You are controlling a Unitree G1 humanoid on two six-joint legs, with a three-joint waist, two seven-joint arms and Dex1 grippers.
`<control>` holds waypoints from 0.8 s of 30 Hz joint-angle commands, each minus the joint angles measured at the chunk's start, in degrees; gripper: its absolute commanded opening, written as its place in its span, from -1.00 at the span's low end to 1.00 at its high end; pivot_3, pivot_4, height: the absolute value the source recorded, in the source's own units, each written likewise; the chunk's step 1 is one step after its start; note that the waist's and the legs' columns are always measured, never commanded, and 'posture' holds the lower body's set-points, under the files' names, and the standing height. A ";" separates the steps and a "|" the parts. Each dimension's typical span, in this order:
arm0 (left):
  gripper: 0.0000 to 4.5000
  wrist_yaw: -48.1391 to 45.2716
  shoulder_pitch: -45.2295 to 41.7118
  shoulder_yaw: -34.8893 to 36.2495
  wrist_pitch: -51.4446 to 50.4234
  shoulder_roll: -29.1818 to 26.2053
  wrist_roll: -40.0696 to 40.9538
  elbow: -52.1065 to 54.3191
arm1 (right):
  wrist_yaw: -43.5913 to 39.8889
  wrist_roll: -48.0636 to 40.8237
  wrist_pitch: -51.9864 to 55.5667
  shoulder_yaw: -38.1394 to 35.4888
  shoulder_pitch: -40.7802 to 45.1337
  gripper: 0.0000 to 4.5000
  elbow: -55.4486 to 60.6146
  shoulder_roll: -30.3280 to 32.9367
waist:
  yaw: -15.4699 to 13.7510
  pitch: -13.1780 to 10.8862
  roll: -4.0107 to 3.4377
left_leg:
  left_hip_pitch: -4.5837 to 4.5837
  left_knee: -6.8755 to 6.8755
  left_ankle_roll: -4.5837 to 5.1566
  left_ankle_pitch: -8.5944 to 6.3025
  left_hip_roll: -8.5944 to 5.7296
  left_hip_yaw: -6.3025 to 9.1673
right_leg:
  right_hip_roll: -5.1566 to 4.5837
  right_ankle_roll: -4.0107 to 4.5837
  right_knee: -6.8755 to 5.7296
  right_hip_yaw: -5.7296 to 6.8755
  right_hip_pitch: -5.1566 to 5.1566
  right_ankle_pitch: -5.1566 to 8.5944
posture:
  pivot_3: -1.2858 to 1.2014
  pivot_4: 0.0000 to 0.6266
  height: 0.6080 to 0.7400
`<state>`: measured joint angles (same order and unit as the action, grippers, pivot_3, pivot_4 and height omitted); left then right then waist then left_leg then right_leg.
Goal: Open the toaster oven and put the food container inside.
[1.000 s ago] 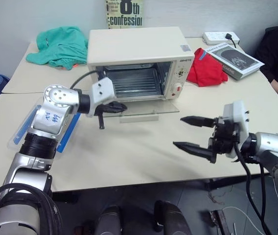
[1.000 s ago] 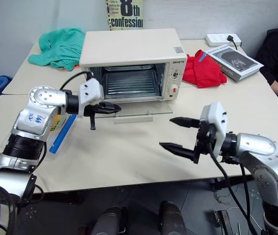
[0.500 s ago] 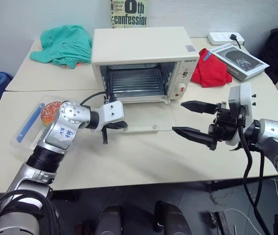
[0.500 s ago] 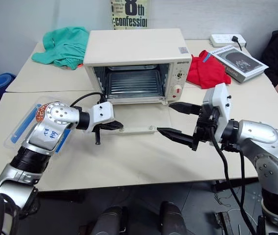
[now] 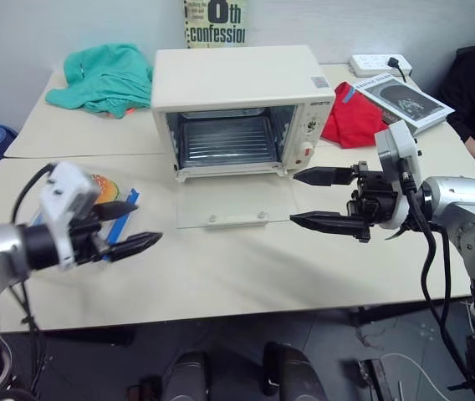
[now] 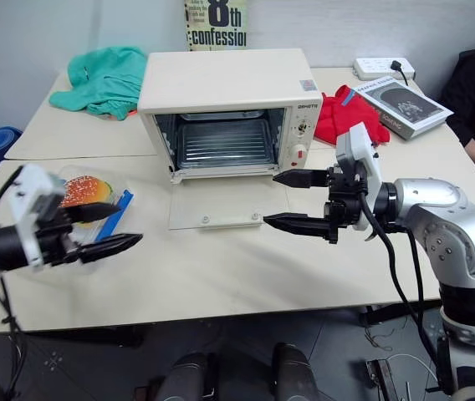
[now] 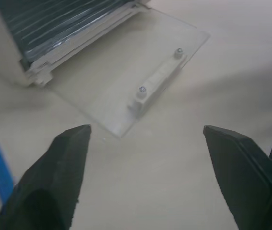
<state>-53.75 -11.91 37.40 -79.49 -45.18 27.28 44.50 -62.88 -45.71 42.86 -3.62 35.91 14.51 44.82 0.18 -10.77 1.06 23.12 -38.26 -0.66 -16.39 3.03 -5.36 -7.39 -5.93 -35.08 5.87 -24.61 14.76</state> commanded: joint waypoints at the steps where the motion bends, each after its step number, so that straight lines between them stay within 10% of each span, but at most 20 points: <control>1: 0.99 0.87 7.61 14.63 -6.38 0.42 -0.13 5.14 | -3.65 4.11 -4.90 3.18 4.45 1.00 -5.00 -1.48 | 0.18 0.00 0.00 | -0.01 0.00 -0.02 0.01 0.00 0.00 | 0.00 0.01 0.04 0.00 0.00 0.01 | 0.03 -0.52 1.00; 11: 0.99 4.53 18.44 39.34 -12.85 13.57 2.17 6.65 | -11.07 10.37 -10.91 9.30 11.35 1.00 -15.65 -7.97 | -0.35 0.02 0.04 | -0.02 -0.01 -0.07 -0.10 0.01 0.14 | -0.03 0.17 0.06 0.12 0.01 0.09 | 0.03 -0.52 1.00; 18: 0.99 29.07 1.44 40.11 -13.01 28.65 4.82 4.43 | -11.38 11.33 -10.98 8.79 10.62 1.00 -15.73 -9.57 | -0.13 0.13 0.20 | -0.07 -0.04 -0.12 -0.08 -0.03 0.21 | -0.11 0.15 -0.17 0.10 0.07 0.05 | 0.03 -0.52 1.00; 24: 0.99 46.07 0.34 40.00 -13.01 29.42 11.27 -0.25 | -9.81 11.26 -10.39 7.76 8.92 1.00 -14.14 -9.83 | 0.42 0.19 0.32 | -0.17 0.00 -0.31 -0.09 0.05 0.04 | -0.10 0.17 -0.44 0.08 0.02 0.07 | 0.03 -0.52 1.00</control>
<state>-11.88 -11.85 76.11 -92.87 -14.80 35.79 44.54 -73.03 -33.97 32.62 6.11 44.56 -2.11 34.88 0.60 -10.58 1.38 22.95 -38.26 -0.97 -16.48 3.07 -5.32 -7.49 -5.75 -35.52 5.95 -24.59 14.83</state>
